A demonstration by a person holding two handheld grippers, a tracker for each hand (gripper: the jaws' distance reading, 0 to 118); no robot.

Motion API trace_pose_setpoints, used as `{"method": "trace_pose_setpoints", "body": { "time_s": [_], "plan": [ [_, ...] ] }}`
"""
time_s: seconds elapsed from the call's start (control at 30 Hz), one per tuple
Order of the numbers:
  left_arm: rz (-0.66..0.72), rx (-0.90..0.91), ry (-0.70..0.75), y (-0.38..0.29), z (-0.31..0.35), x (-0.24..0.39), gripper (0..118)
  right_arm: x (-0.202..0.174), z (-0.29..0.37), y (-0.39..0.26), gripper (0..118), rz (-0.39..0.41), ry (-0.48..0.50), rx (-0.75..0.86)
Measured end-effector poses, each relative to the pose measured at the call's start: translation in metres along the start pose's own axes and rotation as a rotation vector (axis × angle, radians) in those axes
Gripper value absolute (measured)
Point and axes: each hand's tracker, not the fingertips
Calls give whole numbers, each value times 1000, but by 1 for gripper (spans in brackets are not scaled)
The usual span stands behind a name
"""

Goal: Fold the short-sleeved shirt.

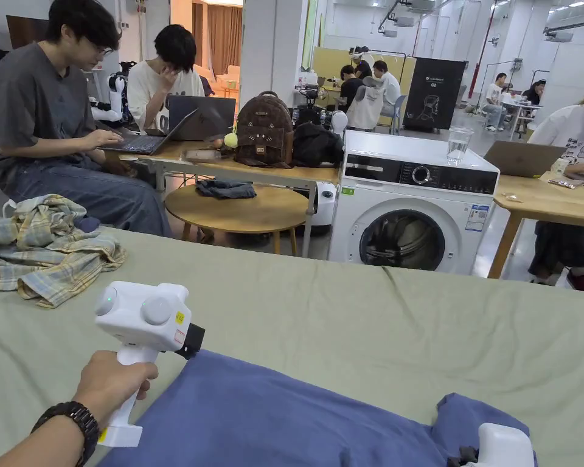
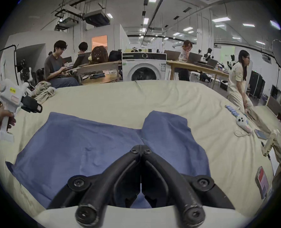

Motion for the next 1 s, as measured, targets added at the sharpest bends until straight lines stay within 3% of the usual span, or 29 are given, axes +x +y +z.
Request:
{"method": "trace_pose_setpoints", "body": {
  "time_s": [0.07, 0.3, 0.33, 0.47, 0.57, 0.6, 0.63, 0.7, 0.73, 0.83, 1.0],
  "plan": [
    [-2, -41, -1, 8, -20, 4, 51, 2, -7, 1, 0, -11, -2, -14],
    [23, -64, 37, 28, -84, 14, 52, 0, -22, 1, 0, -5, -3, -57],
    [27, -68, 38, 30, -91, 13, 57, 0, -23, 1, 0, -6, -1, -60],
    [-74, -163, 78, -11, -122, 30, 62, -3, -29, -1, 0, 12, -12, -89],
    [-60, -110, 90, -12, -120, 33, 62, -4, -30, -2, 0, 27, -17, -102],
    [-33, -111, 91, -5, -128, 28, 60, -3, -31, -2, 0, 32, -13, -109],
    [-31, -120, 84, -1, -126, 27, 48, -3, -31, -2, 0, 33, -13, -111],
    [-31, -97, 46, 0, -109, 29, 8, -1, -31, -4, 0, 31, -16, -117],
    [-57, -107, 7, -5, -94, 31, 0, 0, -31, -4, 0, 30, -15, -121],
    [-144, -78, 60, -35, -93, 43, 0, 4, -29, -6, 0, 32, -20, -125],
    [-76, 26, 12, -9, -50, 26, 0, 14, -20, -2, 0, 29, -27, -113]
  ]
}}
